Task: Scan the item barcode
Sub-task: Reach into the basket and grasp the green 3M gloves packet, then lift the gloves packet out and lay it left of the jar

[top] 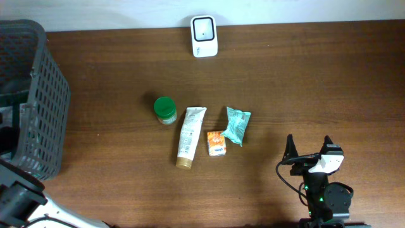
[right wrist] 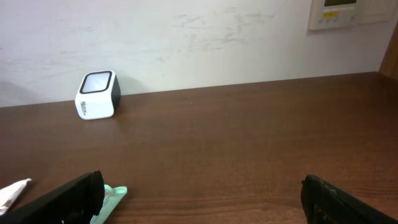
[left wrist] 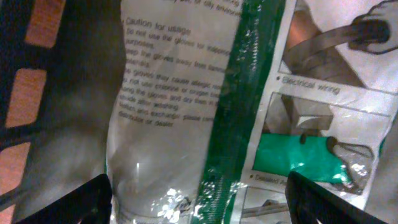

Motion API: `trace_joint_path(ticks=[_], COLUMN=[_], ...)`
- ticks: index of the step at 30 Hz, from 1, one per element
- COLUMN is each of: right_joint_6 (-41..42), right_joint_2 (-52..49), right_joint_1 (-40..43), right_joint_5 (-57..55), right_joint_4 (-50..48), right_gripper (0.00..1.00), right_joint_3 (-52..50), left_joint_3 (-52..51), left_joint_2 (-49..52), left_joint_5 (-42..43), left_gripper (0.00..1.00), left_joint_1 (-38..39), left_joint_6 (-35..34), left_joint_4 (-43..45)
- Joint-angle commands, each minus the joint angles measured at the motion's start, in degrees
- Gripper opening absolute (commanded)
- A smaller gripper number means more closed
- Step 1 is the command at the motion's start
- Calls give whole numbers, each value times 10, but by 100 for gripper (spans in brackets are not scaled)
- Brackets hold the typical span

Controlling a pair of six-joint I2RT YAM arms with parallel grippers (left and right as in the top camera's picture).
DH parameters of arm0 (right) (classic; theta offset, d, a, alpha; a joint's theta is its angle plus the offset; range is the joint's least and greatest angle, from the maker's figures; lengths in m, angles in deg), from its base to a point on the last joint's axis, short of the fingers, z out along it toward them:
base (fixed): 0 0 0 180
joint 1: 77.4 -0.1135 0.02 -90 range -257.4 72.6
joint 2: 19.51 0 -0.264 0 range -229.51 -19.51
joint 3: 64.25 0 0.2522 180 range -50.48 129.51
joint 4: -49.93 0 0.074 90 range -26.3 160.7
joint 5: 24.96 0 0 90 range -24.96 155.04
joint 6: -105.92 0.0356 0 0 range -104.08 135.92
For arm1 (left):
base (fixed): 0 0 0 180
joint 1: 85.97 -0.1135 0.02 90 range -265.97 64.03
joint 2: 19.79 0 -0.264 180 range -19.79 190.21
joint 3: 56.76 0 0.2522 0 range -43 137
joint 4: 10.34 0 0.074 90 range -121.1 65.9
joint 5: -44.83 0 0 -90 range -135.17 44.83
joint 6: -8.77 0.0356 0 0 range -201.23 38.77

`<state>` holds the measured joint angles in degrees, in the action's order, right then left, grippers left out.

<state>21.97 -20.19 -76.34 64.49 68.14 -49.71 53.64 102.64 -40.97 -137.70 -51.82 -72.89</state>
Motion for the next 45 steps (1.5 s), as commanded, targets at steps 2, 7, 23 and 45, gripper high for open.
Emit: trace_joint_path(ticks=[2, 7, 23, 45], right_joint_6=[4, 4, 4, 4], right_joint_2=[4, 4, 4, 4], right_joint_1=[-3, -3, -3, -3], right_joint_5=[1, 1, 1, 1], right_joint_4=[1, 1, 1, 1], right_gripper=[98, 98, 98, 98], right_joint_3=[-5, -5, -5, -5], left_joint_3=[0, 0, 142, -373], left_joint_2=[38, 39, -256, -255], left_joint_5=[35, 52, 345, 9], left_gripper=[74, 42, 0, 0], left_joint_1=[-2, -2, 30, 498], left_joint_6=[8, 4, -224, -377], left_joint_4=[-3, -3, 70, 145])
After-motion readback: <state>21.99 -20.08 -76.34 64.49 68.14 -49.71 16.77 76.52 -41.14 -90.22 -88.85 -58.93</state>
